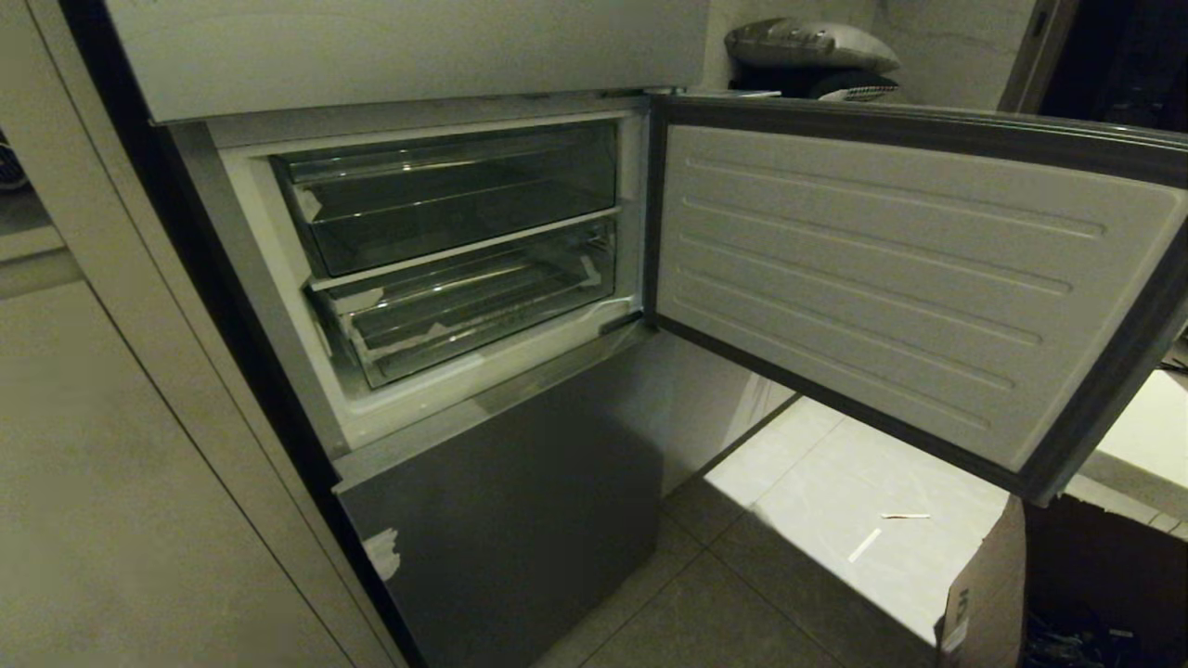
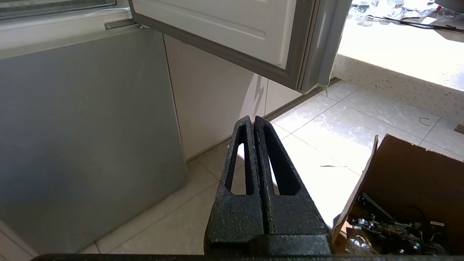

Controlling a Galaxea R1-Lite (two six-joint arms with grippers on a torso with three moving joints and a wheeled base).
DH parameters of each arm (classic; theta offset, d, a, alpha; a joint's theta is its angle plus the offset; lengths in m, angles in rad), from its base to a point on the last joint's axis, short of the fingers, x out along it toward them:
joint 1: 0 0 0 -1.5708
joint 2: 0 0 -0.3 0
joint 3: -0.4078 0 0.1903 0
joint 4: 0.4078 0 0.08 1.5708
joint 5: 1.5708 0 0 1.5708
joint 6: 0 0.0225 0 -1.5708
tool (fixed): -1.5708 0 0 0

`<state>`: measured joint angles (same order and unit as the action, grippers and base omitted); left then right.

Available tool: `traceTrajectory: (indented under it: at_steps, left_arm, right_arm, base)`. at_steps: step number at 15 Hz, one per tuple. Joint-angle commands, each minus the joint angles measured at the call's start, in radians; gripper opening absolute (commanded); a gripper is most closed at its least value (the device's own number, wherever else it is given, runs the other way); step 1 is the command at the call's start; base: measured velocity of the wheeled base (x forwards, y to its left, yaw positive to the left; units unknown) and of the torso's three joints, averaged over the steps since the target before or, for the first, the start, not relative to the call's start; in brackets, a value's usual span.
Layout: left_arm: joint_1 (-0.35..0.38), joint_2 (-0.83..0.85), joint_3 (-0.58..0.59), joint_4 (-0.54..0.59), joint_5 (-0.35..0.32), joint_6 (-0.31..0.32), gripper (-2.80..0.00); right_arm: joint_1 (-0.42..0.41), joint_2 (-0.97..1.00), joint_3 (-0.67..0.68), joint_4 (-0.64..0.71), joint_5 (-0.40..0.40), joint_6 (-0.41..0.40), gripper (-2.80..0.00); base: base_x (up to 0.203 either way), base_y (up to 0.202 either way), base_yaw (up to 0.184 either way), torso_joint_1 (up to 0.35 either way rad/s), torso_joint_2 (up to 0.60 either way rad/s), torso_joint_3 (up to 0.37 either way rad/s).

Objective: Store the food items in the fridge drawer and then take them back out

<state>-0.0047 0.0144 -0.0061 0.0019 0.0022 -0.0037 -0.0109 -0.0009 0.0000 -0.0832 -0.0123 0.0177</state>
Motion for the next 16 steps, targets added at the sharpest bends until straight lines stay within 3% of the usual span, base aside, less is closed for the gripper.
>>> traceTrajectory:
  at_steps: [1,9,16]
  left_arm:
    - [0.0,-0.013,0.005,0.0,0.001,-0.001,-2.8]
    - [0.0,-0.013,0.005,0.0,0.001,-0.001,-2.8]
    - [0.0,-0.013,0.005,0.0,0.001,-0.002,-2.8]
  right_arm:
    - [0.0,-0.001,0.031,-0.001,0.0,0.001,-2.8]
    - [0.0,-0.001,0.031,-0.001,0.0,0.0,-2.8]
    - [0.0,-0.001,0.031,-0.001,0.0,0.001,-2.8]
  base:
    - [0.0,0.0,0.0,0.0,0.0,0.0]
    - [0.0,0.0,0.0,0.0,0.0,0.0]
    - [-0.001,-0.007,0.164,0.003,0.0,0.002]
